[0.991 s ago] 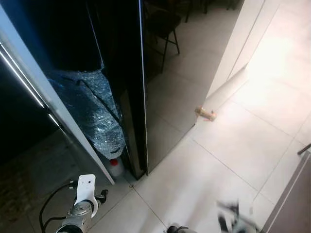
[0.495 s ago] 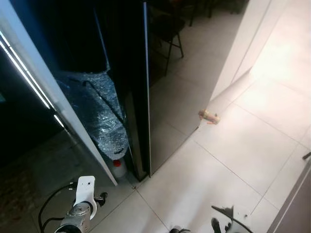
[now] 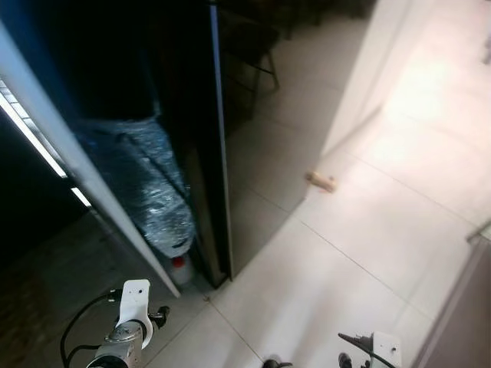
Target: Restocking fridge
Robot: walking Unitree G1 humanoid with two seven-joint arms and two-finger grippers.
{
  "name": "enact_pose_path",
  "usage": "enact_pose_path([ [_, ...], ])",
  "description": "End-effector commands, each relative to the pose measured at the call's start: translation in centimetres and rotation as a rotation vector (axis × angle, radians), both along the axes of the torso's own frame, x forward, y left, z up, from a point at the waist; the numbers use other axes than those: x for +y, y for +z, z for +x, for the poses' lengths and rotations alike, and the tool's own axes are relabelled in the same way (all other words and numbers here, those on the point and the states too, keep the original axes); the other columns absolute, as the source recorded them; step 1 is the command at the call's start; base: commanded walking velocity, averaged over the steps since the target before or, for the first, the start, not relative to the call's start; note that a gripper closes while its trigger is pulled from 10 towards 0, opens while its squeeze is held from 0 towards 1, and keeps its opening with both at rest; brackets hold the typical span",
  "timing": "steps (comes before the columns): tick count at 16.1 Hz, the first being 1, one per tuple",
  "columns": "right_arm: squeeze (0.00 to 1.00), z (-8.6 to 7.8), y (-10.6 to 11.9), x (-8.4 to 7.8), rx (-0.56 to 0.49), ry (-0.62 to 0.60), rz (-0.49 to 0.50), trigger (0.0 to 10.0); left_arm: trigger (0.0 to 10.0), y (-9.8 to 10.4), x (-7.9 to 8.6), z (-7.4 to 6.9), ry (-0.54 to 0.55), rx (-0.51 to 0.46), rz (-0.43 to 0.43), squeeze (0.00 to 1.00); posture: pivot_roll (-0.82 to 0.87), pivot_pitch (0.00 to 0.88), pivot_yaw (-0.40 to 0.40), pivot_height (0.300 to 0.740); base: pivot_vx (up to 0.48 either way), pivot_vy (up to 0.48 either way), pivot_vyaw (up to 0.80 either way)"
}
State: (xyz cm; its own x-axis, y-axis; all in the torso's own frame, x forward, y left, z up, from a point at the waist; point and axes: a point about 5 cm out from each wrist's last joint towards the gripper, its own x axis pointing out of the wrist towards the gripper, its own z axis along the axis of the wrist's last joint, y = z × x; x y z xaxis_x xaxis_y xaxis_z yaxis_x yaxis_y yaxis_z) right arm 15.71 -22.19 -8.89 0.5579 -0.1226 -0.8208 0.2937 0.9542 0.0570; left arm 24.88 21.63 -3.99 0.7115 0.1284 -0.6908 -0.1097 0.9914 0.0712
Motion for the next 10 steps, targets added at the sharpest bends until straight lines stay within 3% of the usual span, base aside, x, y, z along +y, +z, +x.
enact_pose_path([
  [1, 0.0, -0.9, -0.37, -0.04, 0.035, 0.002, 0.003, 10.0, 10.0, -0.46, 0.26, -0.65, 0.004, 0.036, 0.003, 0.0, -0.03, 0.179, 0.009, 0.74, 0.0, 0.0, -0.74],
  [10, 0.0, -0.65, -0.26, -0.17, 0.039, 0.037, -0.007, 10.0, 10.0, -0.35, 0.23, -0.48, -0.026, 0.044, 0.019, 0.0, -0.03, 0.186, 0.008, 0.74, 0.0, -0.053, -0.74],
])
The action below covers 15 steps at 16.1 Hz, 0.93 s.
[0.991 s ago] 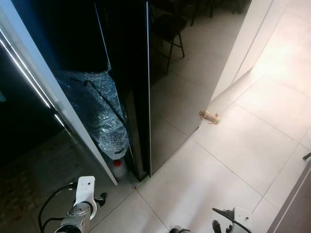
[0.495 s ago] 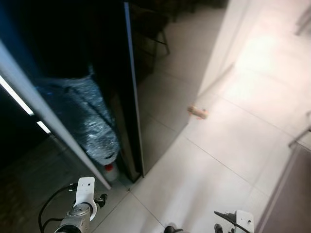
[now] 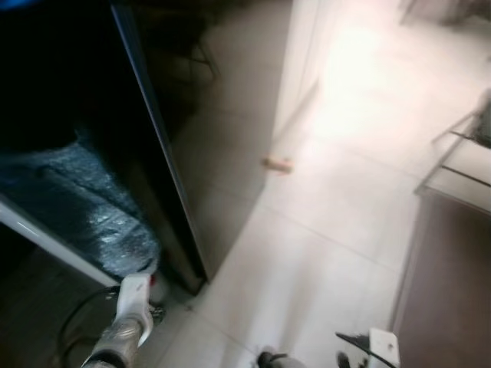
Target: Restocking fridge
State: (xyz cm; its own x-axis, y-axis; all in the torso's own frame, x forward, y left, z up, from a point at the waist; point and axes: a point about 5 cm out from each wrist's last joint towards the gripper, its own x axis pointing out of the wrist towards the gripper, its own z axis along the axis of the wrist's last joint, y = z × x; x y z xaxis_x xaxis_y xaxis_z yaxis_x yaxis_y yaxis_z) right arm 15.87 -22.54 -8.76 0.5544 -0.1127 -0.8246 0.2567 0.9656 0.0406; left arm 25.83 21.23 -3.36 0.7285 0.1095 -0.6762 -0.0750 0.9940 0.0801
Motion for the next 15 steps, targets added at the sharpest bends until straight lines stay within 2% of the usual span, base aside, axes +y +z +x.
enact_pose_path([
  [1, 0.0, -0.83, -0.39, 0.17, 0.03, -0.003, 0.007, 10.0, 10.0, -0.99, 0.62, -1.43, 0.01, 0.062, 0.009, 0.0, -0.03, 0.186, 0.008, 0.74, 0.0, 0.0, -0.74],
  [15, 0.0, -0.73, -0.33, 0.03, 0.032, 0.007, 0.004, 10.0, 10.0, -0.99, 0.55, -1.43, -0.004, 0.062, 0.005, 0.0, -0.03, 0.19, 0.008, 0.74, 0.0, 0.0, -0.74],
])
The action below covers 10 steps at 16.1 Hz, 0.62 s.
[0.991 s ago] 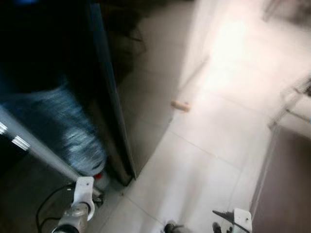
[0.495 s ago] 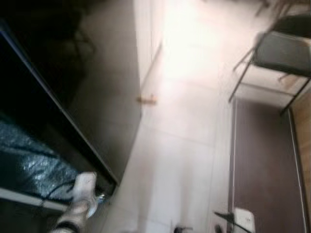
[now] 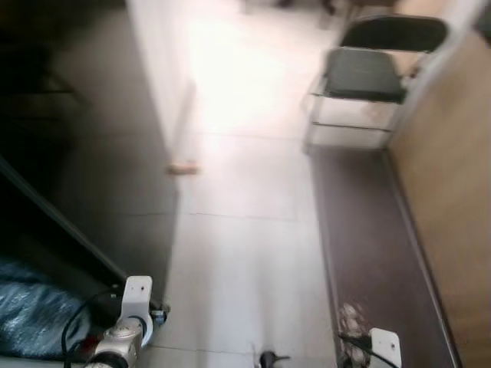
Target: Restocking fridge
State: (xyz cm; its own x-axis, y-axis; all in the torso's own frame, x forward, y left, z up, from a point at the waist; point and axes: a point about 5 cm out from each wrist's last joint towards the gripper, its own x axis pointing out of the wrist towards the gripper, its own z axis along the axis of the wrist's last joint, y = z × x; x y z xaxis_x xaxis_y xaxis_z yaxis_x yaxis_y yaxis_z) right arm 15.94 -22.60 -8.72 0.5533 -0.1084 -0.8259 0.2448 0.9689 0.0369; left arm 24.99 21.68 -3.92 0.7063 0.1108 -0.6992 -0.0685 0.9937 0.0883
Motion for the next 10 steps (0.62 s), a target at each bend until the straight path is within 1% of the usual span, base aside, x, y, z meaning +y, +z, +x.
enact_pose_path([
  [1, 0.0, -0.8, -0.36, 0.07, 0.029, -0.005, 0.008, 10.0, 10.0, -0.45, 0.1, -0.6, 0.0, 0.029, -0.002, 0.0, -0.03, 0.189, 0.008, 0.74, 0.0, 0.0, -0.74],
  [8, 0.0, -0.79, -0.37, 0.11, 0.03, -0.002, 0.007, 10.0, 10.0, -0.43, 0.04, -0.59, -0.006, 0.024, -0.016, 0.0, -0.03, 0.188, 0.008, 0.74, 0.0, 0.0, -0.73],
  [10, 0.0, -0.75, -0.34, 0.11, 0.023, -0.007, 0.009, 10.0, 10.0, -0.46, -0.01, -0.6, -0.011, 0.027, -0.022, 0.0, -0.03, 0.188, 0.009, 0.74, 0.0, 0.0, 0.0],
])
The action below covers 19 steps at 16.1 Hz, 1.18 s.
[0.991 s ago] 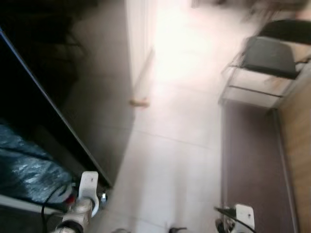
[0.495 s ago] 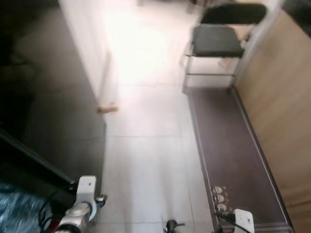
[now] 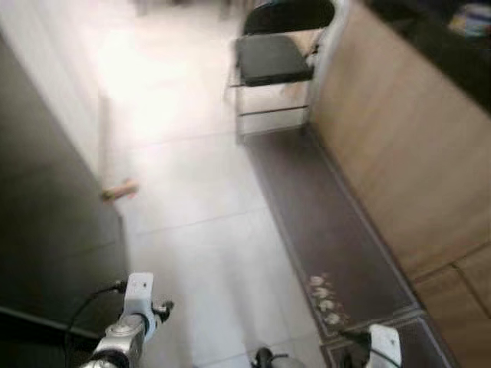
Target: Restocking fridge
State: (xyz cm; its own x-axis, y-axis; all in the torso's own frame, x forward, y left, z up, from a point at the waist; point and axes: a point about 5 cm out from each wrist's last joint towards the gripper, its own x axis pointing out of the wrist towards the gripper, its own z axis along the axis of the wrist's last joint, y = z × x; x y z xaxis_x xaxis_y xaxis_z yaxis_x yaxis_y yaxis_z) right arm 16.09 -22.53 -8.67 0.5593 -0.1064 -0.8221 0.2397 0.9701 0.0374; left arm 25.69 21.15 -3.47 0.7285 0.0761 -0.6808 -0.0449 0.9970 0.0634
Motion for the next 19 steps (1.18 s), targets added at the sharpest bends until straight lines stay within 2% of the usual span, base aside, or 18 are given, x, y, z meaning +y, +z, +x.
enact_pose_path([
  [1, 0.0, -0.91, -0.4, 0.05, 0.029, -0.012, 0.011, 10.0, 10.0, -0.93, 0.5, -1.33, 0.011, 0.058, -0.004, 0.0, -0.03, 0.186, 0.008, 0.74, 0.0, 0.0, 0.0],
  [7, 0.0, -0.87, -0.38, 0.1, 0.024, 0.007, 0.014, 10.0, 10.0, -0.98, 0.46, -1.37, -0.008, 0.068, 0.0, 0.0, -0.03, 0.171, 0.008, 0.74, 0.227, 0.0, 0.0],
  [19, 0.0, -0.92, -0.41, 0.14, 0.029, 0.011, 0.014, 10.0, 10.0, -1.0, 0.54, -1.42, -0.007, 0.073, -0.001, 0.0, -0.03, 0.176, 0.011, 0.74, 0.325, 0.0, 0.0],
])
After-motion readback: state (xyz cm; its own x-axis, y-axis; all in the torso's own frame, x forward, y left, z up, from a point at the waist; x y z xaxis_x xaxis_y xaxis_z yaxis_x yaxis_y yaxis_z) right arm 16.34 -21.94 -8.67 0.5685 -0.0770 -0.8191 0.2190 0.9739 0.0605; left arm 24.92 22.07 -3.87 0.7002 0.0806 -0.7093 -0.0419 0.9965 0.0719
